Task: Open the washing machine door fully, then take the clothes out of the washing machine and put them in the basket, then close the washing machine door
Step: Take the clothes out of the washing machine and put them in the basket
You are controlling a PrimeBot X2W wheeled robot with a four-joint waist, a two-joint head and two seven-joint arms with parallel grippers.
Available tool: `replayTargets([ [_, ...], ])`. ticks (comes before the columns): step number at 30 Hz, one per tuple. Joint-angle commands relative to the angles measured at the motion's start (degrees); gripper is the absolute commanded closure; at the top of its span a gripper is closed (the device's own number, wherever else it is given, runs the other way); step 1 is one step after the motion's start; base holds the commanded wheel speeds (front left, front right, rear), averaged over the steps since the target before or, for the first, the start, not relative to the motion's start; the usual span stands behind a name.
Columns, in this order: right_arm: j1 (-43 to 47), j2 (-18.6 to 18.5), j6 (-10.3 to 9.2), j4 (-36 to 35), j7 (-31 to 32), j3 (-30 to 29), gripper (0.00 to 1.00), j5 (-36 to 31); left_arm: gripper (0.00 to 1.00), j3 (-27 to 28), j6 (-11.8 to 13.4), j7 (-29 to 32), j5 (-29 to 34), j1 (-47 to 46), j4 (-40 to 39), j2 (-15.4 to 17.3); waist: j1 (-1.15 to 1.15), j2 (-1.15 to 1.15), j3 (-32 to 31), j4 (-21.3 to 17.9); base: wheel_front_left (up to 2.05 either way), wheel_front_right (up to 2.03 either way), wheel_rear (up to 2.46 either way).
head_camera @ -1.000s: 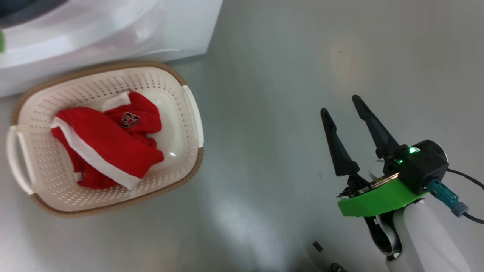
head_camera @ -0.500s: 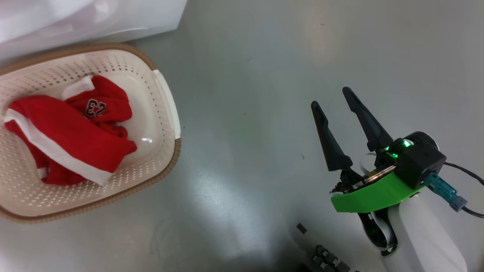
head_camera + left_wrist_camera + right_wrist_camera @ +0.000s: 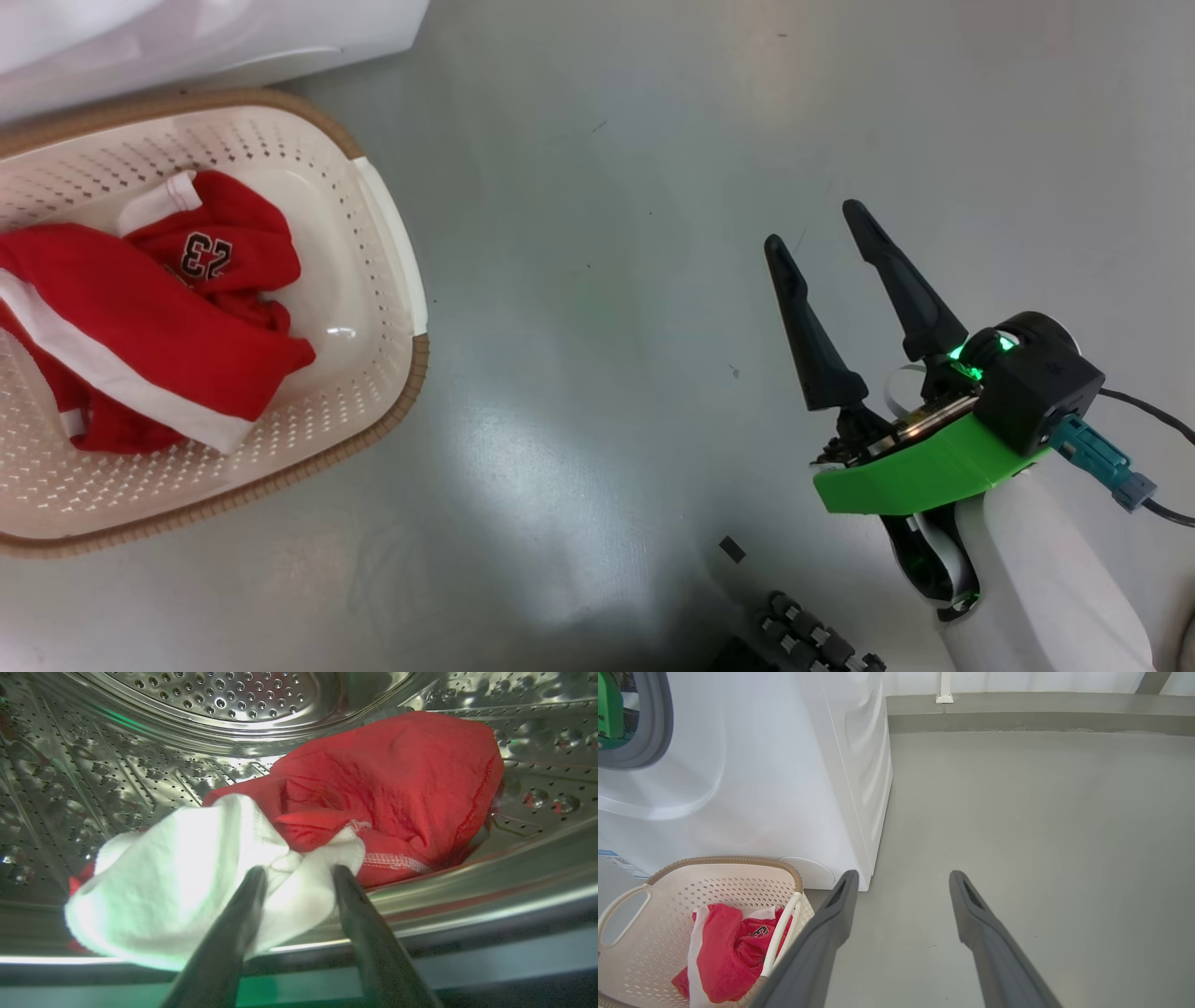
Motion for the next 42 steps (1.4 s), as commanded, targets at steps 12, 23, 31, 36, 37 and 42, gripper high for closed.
replayTargets([
  [12,0.1,-0.1,0.36,-0.8,-0.4,1.3,0.0,0.5,1.0,-2.8,-1.8,-2.6,1.9,-3.9,0.9,3.6,0.0,0.0,-0.5,0.6,0.0,0.0,0.0],
  [23,1.0,-0.1,0.36,-0.6,-0.4,1.7,0.0,-1.4,1.0,-2.2,-2.6,-11.7,-2.4,-2.0,1.2,-1.1,0.0,0.0,-4.3,3.4,0.0,0.0,0.0],
  [31,1.8,-0.1,0.36,0.0,-0.4,2.3,0.0,-2.5,1.0,-0.9,-3.0,-16.5,-5.7,4.5,-2.8,-2.4,0.0,0.0,-8.0,4.8,0.0,0.0,0.0],
  [36,2.9,-0.1,0.36,0.5,-0.4,1.6,0.0,-3.3,1.0,0.3,-2.4,-18.3,-8.0,11.1,-9.6,-2.7,0.0,0.0,-10.5,6.1,0.0,0.0,0.0],
  [37,3.2,-0.1,0.36,0.6,-0.4,1.4,0.0,-3.4,1.0,0.6,-2.0,-18.5,-8.5,12.8,-11.5,-2.9,0.0,0.0,-11.0,6.4,0.0,0.0,0.0],
  [42,4.2,-0.2,0.36,1.2,-0.4,0.9,0.0,-3.8,1.0,2.7,0.9,-18.4,-10.7,23.1,-23.2,-3.0,0.0,0.0,-14.1,7.1,0.0,0.0,0.0],
])
